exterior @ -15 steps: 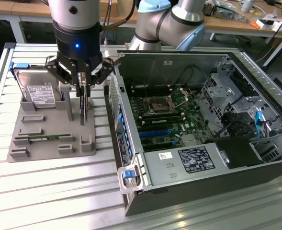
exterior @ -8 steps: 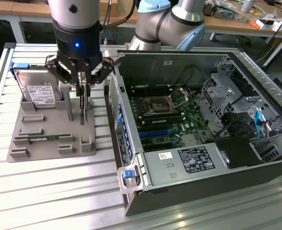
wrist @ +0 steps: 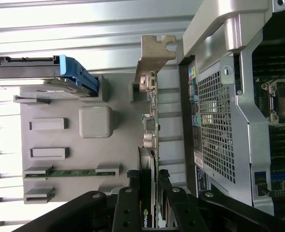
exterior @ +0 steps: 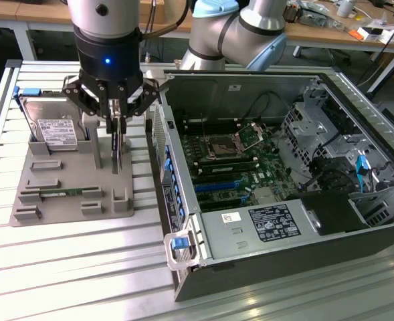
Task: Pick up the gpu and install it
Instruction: 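Pick up the gpu and move the gpu toward the slot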
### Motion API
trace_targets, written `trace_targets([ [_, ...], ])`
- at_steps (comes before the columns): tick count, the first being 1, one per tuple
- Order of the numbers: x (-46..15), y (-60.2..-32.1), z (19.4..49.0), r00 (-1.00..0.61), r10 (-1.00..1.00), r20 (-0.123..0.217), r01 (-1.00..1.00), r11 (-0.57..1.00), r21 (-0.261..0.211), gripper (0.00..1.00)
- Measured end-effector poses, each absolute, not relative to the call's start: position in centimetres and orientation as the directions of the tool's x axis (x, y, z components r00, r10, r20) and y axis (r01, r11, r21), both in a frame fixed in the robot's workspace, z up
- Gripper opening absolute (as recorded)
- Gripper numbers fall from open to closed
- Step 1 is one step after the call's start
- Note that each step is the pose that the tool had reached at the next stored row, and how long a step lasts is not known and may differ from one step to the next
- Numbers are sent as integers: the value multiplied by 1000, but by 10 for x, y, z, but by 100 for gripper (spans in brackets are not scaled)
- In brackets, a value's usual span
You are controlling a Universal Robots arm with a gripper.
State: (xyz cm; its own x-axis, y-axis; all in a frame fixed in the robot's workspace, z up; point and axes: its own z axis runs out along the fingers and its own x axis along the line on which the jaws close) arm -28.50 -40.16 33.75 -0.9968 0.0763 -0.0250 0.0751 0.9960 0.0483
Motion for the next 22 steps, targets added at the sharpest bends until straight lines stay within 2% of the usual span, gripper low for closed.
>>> trace_targets([
  [22, -285, -402, 343, -997, 76, -25, 75, 996, 48, 26],
])
